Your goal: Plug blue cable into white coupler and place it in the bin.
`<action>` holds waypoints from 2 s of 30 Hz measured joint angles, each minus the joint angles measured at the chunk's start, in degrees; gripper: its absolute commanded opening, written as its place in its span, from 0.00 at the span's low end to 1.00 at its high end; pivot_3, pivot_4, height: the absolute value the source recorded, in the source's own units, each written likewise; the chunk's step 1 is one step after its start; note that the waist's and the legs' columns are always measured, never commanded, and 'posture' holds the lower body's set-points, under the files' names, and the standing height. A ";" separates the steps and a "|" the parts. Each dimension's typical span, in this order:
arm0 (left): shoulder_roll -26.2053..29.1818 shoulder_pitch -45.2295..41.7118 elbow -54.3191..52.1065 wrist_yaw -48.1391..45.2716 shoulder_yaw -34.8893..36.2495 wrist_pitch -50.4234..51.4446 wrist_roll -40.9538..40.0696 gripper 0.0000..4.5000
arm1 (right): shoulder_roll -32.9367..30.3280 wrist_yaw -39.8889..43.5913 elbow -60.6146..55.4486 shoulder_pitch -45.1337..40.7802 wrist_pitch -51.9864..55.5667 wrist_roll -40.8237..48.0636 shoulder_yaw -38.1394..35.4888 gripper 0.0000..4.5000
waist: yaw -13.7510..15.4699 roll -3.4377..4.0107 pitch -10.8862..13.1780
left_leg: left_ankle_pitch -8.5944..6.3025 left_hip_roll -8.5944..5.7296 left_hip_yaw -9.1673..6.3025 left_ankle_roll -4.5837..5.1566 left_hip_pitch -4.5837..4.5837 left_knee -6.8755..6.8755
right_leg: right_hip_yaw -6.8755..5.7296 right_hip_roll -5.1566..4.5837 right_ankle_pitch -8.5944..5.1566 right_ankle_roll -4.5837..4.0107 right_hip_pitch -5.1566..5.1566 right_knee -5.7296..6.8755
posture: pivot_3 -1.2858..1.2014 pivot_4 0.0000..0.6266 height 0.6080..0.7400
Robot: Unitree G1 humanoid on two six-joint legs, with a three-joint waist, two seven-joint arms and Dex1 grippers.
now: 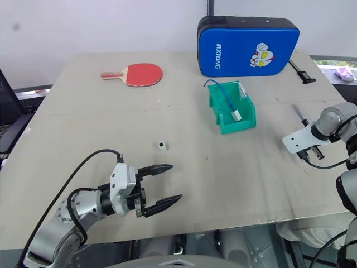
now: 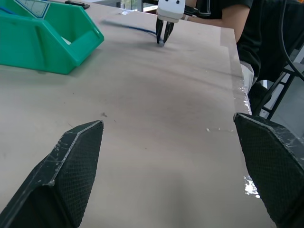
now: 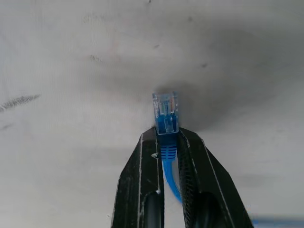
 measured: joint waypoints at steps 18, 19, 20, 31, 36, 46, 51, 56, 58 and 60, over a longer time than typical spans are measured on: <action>-0.95 -16.47 13.09 -0.55 -7.80 0.78 8.99 1.00 | 19.18 7.56 -63.48 17.22 63.48 12.83 -2.11 0.37 | 0.39 0.34 -0.11 | 0.01 0.39 -0.33 -0.04 -0.25 -0.28 | -0.38 0.58 0.21 -0.31 -0.41 0.15 | 0.52 0.24 0.93; -1.00 -16.69 13.29 -0.58 -7.92 0.87 9.06 1.00 | 19.18 7.43 -63.53 17.31 63.72 12.90 -2.22 0.43 | 0.41 0.34 -0.11 | 0.01 0.39 -0.33 -0.04 -0.25 -0.28 | -0.38 0.58 0.21 -0.30 -0.41 0.15 | 0.52 0.24 0.93; -1.11 -16.98 13.65 -0.60 -8.12 1.09 9.21 1.00 | 19.20 7.21 -63.62 17.44 64.04 13.08 -2.40 0.48 | 0.47 0.33 -0.11 | 0.01 0.39 -0.35 -0.05 -0.26 -0.26 | -0.40 0.58 0.20 -0.30 -0.40 0.15 | 0.52 0.24 0.93; -10.55 -34.67 25.61 -0.29 -17.83 5.22 16.23 1.00 | 14.32 -1.79 -102.40 51.00 86.18 36.55 -37.76 0.66 | 2.12 0.46 -0.03 | 0.00 -0.04 -0.74 -0.04 -0.74 -0.06 | -0.77 0.29 0.25 0.02 -0.41 0.00 | 0.52 0.24 0.93; -13.91 -40.69 30.94 0.53 -20.53 7.71 19.18 1.00 | 16.86 -8.51 -111.03 66.93 86.00 39.25 -48.03 0.66 | 2.05 0.43 -0.04 | 0.01 -0.04 -0.70 -0.04 -0.64 0.01 | -0.74 0.28 0.11 -0.08 -0.36 0.05 | 0.52 0.24 0.93; -18.20 -51.29 42.43 -2.09 -25.92 8.37 25.00 1.00 | 21.38 -17.20 -119.96 79.40 83.53 45.48 -55.27 0.99 | 1.72 0.48 -0.07 | 0.01 -0.05 -0.76 -0.04 -0.56 -0.02 | -0.68 0.36 0.10 -0.10 -0.33 0.12 | 0.52 0.24 0.93; -17.68 -52.73 45.42 -4.93 -27.51 6.89 27.19 0.52 | 21.19 -21.04 -122.19 81.53 82.78 47.13 -55.28 1.00 | 2.01 0.47 -0.07 | 0.01 -0.05 -0.76 -0.04 -0.62 -0.01 | -0.69 0.34 0.09 -0.10 -0.35 0.09 | 0.52 0.24 0.93; -17.82 -53.40 46.97 -5.93 -27.34 4.44 28.71 0.01 | 21.14 -24.98 -123.01 82.35 82.78 48.52 -54.69 1.00 | 2.01 0.46 -0.08 | 0.01 -0.05 -0.74 -0.04 -0.61 0.00 | -0.67 0.28 0.09 -0.09 -0.34 0.08 | 0.52 0.24 0.93; -17.93 -53.39 47.38 -6.14 -27.26 3.54 28.87 0.01 | 21.09 -26.04 -123.02 82.36 82.87 48.75 -54.24 1.00 | 2.02 0.46 -0.08 | 0.01 -0.05 -0.74 -0.04 -0.61 -0.01 | -0.67 0.28 0.09 -0.09 -0.33 0.08 | 0.52 0.24 0.93; -17.88 -53.09 47.62 -7.00 -26.94 2.30 28.69 0.01 | 21.40 -28.22 -123.02 82.09 83.62 49.52 -53.25 1.00 | 2.02 0.46 -0.08 | 0.01 -0.05 -0.75 -0.04 -0.62 -0.01 | -0.68 0.28 0.09 -0.09 -0.34 0.08 | 0.52 0.24 0.93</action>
